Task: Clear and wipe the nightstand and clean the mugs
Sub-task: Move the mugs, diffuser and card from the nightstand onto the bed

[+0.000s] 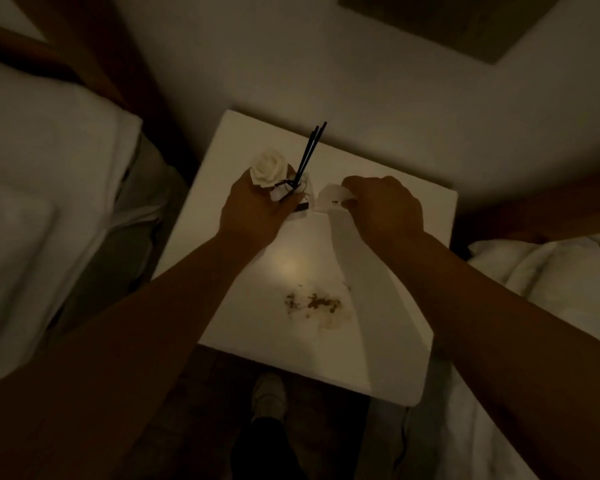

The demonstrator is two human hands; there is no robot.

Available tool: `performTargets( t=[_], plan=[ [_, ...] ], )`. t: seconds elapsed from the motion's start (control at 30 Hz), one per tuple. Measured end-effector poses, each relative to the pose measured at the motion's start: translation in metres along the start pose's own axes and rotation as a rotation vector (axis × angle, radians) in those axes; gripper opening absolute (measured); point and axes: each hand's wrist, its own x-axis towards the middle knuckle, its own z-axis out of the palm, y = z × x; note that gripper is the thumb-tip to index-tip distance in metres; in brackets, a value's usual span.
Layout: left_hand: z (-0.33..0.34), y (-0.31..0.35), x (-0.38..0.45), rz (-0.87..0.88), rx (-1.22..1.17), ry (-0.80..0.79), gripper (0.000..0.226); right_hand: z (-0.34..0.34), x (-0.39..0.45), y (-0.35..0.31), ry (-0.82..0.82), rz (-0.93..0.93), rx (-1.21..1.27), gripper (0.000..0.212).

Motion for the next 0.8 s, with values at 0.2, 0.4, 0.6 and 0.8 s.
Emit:
performTargets(
  t=[0.2, 0.4, 0.6, 0.8],
  plan=[
    [-0.109, -0.008, -0.032, -0.040, -0.042, 0.159, 0.038, -0.006, 0.026, -0.113, -0.064, -0.210, -0.005, 0.017],
    [-0.235, -0.017, -0.095, -0.123, -0.080, 0.429, 0.029, -0.003, 0.032, -0.266, -0.093, -0.443, 0.006, 0.020],
    [-0.366, -0.048, -0.194, -0.149, 0.020, 0.733, 0.020, 0.019, 0.007, -0.433, -0.168, -0.789, -0.006, 0.013],
    [-0.451, -0.097, -0.281, -0.230, -0.016, 0.985, 0.025, 0.052, -0.033, -0.559, -0.211, -1.023, -0.072, 0.013]
  ],
)
